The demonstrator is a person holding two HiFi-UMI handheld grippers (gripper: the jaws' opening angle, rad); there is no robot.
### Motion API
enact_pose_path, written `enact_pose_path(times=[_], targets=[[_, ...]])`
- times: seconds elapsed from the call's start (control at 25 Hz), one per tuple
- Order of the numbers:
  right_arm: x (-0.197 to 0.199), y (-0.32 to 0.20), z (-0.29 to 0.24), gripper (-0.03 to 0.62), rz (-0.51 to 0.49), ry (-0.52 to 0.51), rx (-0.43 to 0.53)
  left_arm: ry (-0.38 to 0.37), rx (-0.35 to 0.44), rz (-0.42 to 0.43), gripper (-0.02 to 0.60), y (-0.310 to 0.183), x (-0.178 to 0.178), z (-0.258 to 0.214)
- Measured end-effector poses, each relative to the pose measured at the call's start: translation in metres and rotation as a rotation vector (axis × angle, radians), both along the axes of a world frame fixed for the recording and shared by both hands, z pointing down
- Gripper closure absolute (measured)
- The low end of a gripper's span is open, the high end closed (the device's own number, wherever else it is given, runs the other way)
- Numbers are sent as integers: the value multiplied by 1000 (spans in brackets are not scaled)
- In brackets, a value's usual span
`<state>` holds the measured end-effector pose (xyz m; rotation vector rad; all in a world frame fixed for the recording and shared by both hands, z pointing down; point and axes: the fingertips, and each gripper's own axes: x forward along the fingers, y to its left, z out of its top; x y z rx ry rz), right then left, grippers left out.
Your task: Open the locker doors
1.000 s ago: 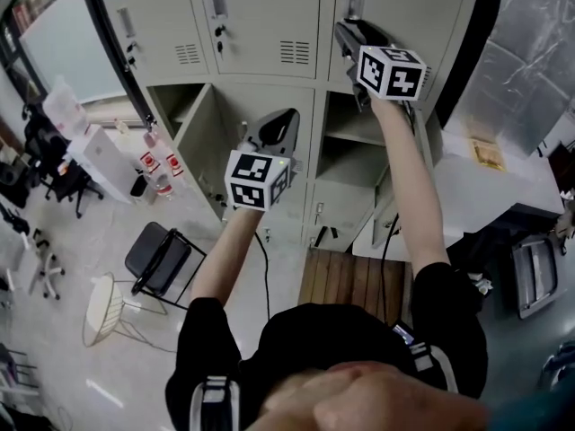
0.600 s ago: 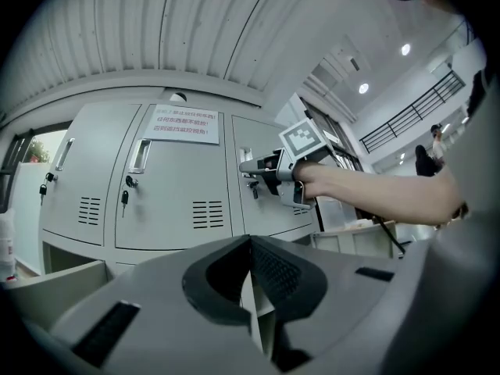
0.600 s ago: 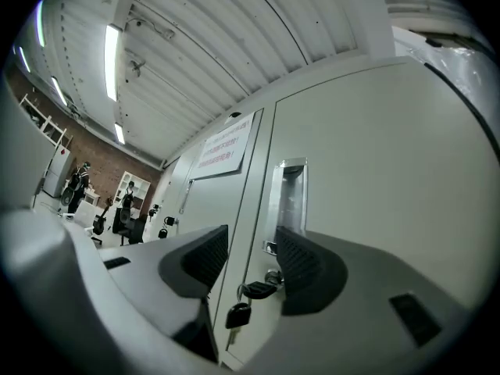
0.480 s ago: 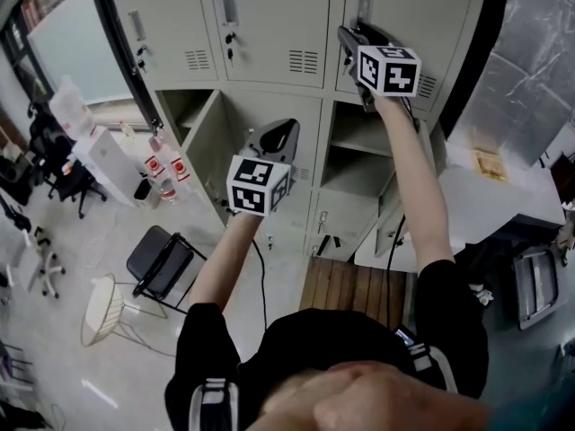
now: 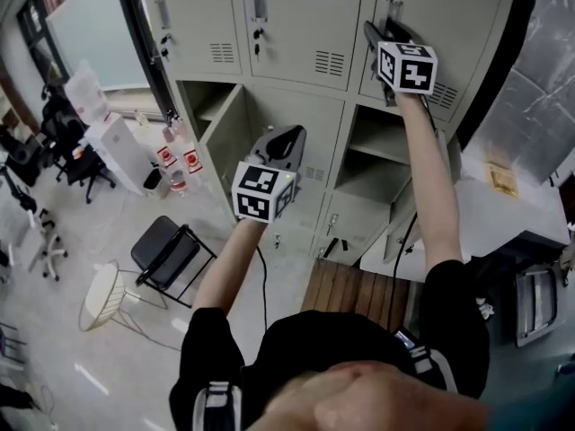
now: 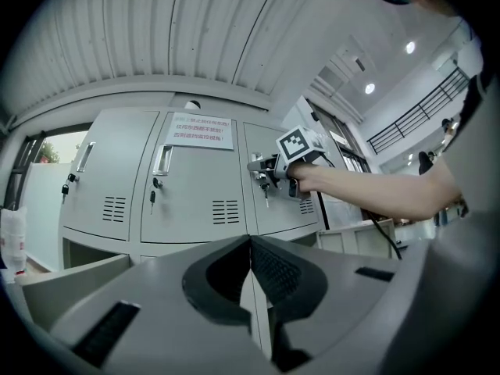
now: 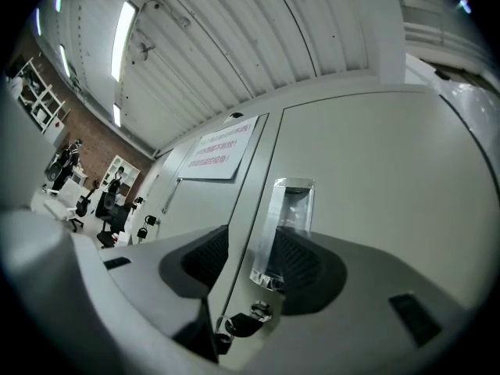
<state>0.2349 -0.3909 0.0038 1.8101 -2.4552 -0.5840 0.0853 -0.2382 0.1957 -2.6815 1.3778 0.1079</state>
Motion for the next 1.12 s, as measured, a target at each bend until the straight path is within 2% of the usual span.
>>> enact_pose_path(times=[0.12,0.2,0.28,0.4,0.48,0.88,1.0,1.12], targets=[[-2,2,2,391,24,54,10,4,1,-32,571,0,-17,3],[-2,4,4,393,-6,54,-5,10,0,-49,571,-2,-26,3],[0,9,1,415,-47,23,-19,22,6,-49,571,-2,-28,-1],[-1,20,0,433,-36,74,1,27,20,-38,571,-2,-22,-5],[-4,30,1,433,-52,94,6,25,24,-23,571,-1,-14,-5],[2,93,-1,444,-224,52,16,24,27,87,571,-5,46,-9],[6,113,-2,444,-257,49,22,20,45,119,571,-7,67,-20],[12,135,-2,444,-316,5,7,-10,75,142,571,-8,89,-29]])
